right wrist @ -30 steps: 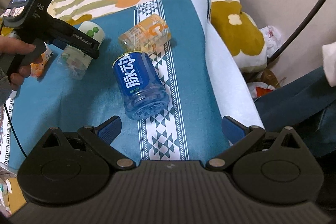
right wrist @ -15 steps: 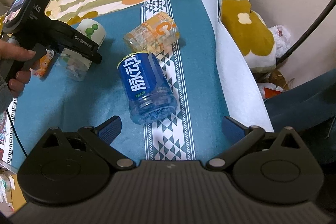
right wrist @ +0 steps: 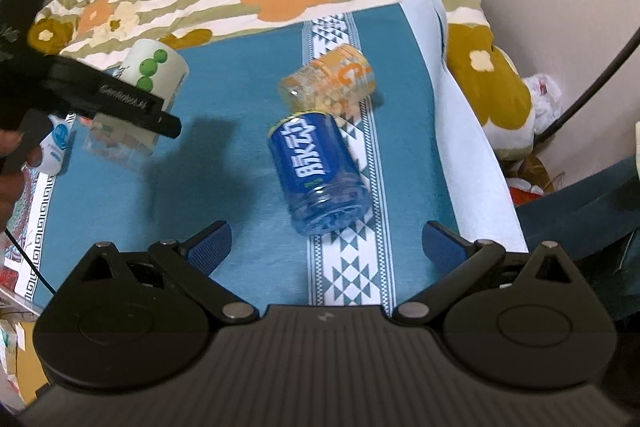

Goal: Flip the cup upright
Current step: 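Lift the clear green-labelled cup off the table with the left gripper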

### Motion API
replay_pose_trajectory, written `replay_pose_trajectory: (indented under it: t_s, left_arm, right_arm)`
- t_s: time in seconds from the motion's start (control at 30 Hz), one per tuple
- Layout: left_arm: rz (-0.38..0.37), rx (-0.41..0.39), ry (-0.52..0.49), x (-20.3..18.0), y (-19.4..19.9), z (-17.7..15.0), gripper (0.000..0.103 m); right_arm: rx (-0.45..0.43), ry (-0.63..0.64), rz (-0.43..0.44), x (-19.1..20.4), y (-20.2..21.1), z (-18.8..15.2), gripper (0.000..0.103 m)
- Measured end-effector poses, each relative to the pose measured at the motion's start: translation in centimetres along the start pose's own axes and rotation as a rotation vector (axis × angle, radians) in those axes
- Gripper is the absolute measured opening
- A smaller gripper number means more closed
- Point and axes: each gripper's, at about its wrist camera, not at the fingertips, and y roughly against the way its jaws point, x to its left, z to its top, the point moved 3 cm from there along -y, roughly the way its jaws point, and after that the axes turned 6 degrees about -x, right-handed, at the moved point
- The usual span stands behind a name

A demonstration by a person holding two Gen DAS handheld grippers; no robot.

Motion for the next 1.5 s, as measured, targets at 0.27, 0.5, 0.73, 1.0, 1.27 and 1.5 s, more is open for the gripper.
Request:
replay_pose_trajectory:
  t_s: [0.27,0.5,0.73,1.0,1.27,1.5]
  left_arm:
    - [-0.005,-0.035,0.093,2.1,4.3,-4.6,0.066]
    - [0.006,-0.019,0.17,4.5,5.5,-8.5,0.066]
    - [0.017,0.031,0.206,5.9,3.8,-11.6,0.066]
    - [0.032,0.089,0.196,6.3,-0.8,-12.8,0.066]
    - [0.036,0.083,0.196,6.2,-1.5,-12.6,0.066]
    - [0.026,0.08,0.216,6.4,-1.5,-12.3,0.086]
  right_arm:
    - [-0.015,0.059,0.022,3.0,1.3,-0.8,0.103]
    - [0.002,0.105,0.048,5.8,1.1,-2.4,0.103]
    - [0.038,0.132,0.071,8.0,0.3,-4.2,0.103]
    - [0.089,0.131,0.063,8.5,-1.5,-5.8,0.103]
    - [0.111,0.115,0.043,7.7,-2.2,-6.3,0.103]
    - [0.111,0.11,0.044,7.5,-2.1,-6.4,0.103]
